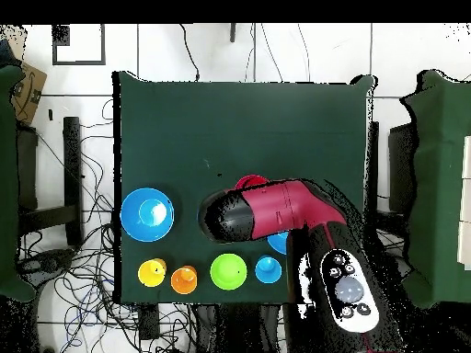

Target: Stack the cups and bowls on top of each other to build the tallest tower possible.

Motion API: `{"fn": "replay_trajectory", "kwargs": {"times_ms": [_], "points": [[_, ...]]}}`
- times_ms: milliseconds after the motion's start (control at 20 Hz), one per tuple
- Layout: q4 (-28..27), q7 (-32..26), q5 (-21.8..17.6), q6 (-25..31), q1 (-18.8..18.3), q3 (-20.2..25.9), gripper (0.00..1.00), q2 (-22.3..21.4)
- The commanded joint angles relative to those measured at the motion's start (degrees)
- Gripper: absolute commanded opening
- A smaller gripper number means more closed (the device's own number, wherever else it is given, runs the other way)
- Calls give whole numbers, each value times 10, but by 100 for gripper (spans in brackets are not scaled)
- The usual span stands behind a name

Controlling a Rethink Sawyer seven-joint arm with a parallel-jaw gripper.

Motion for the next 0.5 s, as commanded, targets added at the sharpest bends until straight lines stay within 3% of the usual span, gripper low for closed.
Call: {"fn": "replay_trajectory", "kwargs": {"times_ms": [50,500], "points": [[14,105,-20,-39,18,-30,0,40],[17,108,-7,-76,24,-42,0,62]]}}
